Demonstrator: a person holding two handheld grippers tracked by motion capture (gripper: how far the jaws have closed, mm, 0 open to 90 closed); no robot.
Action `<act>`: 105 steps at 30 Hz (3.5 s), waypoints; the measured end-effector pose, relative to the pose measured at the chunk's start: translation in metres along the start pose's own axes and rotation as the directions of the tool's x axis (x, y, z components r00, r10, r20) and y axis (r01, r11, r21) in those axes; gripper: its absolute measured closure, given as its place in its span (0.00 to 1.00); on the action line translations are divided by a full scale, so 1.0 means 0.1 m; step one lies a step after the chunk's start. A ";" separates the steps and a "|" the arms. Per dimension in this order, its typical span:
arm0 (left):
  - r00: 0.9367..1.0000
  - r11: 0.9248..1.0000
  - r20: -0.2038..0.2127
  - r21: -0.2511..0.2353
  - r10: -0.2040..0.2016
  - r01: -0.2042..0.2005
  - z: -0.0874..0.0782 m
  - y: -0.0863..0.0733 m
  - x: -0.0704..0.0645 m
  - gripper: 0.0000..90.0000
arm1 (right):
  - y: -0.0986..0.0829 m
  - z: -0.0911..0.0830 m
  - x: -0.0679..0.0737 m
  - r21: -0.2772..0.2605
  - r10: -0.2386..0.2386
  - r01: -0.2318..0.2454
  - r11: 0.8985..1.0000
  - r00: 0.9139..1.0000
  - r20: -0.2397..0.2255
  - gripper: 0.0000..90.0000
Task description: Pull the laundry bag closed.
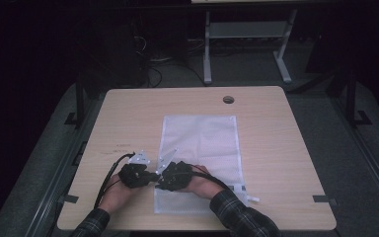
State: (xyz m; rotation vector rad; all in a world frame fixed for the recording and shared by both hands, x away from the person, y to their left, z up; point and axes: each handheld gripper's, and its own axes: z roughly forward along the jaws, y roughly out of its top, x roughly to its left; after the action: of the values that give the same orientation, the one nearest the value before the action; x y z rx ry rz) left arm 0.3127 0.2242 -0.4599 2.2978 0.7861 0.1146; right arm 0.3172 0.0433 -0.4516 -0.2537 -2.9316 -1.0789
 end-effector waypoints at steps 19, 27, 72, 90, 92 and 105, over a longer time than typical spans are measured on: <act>0.997 0.997 0.036 -0.038 0.062 -0.060 -0.25 -0.04 0.06 0.92 | -0.01 -0.02 -0.02 -0.001 0.002 -0.002 1.000 1.000 -0.007 0.90; 0.977 0.986 0.136 -0.025 0.165 -0.163 -0.28 -0.15 0.08 0.78 | -0.01 -0.03 -0.03 -0.002 0.001 -0.001 1.000 1.000 -0.013 0.90; 0.947 0.971 0.254 0.086 0.195 -0.223 -0.10 -0.09 -0.19 1.00 | -0.09 -0.13 -0.05 0.021 -0.003 0.003 1.000 1.000 -0.009 0.90; 0.983 0.996 0.172 0.051 0.057 -0.067 -0.25 -0.05 0.04 0.81 | -0.07 -0.20 -0.03 -0.006 -0.026 0.026 1.000 1.000 0.002 0.90; 0.986 0.999 0.166 0.042 0.010 -0.017 -0.24 -0.04 0.09 0.75 | -0.06 -0.22 -0.02 -0.015 -0.036 0.036 0.999 0.999 0.000 0.91; 0.954 0.984 0.241 0.030 -0.180 0.178 -0.13 0.00 0.24 0.62 | -0.05 -0.27 0.06 -0.027 -0.079 0.080 0.996 0.997 0.015 0.90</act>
State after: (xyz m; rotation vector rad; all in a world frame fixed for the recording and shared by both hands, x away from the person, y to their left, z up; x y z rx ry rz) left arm 0.3281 0.2454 -0.4531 2.1826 0.8610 -0.2489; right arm 0.3093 0.0231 -0.4340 -0.1470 -2.9647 -1.1322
